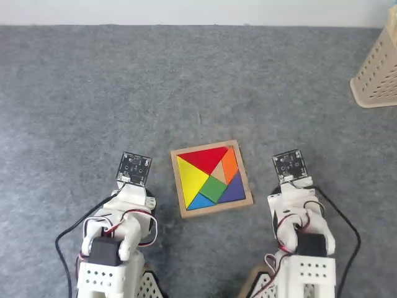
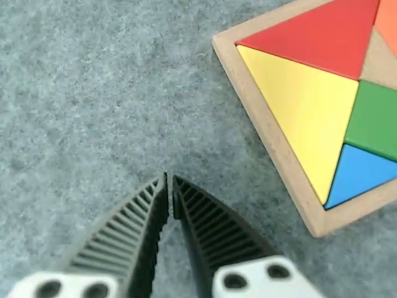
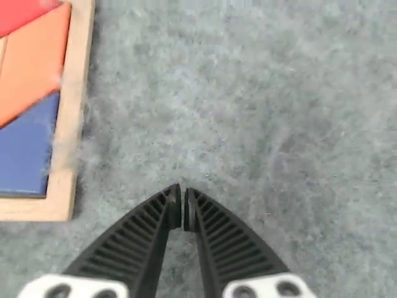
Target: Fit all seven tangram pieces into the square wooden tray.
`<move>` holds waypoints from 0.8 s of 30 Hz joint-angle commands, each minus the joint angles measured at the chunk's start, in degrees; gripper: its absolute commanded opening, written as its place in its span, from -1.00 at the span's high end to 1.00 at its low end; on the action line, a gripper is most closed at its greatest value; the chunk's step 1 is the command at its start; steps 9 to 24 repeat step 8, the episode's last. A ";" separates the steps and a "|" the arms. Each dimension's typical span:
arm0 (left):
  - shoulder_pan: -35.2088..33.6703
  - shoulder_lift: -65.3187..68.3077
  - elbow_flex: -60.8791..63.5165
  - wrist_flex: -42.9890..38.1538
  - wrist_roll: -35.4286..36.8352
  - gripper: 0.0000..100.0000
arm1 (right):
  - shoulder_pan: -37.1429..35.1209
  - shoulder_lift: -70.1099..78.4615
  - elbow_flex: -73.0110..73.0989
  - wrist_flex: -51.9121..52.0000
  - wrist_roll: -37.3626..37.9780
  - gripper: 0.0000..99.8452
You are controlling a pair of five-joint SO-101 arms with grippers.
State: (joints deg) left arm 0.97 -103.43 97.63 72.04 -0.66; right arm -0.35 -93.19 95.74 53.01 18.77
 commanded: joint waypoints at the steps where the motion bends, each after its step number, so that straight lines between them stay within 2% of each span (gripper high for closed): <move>1: 0.00 -1.23 -1.10 0.35 0.35 0.98 | 0.84 -6.29 1.05 2.95 -0.44 0.98; 5: 0.00 -1.23 -1.10 0.35 0.35 0.98 | 0.75 -11.03 0.70 7.78 -0.44 0.98; 24: 0.00 -1.23 -1.10 0.35 0.35 0.98 | 0.57 -10.86 0.70 7.69 -0.44 0.98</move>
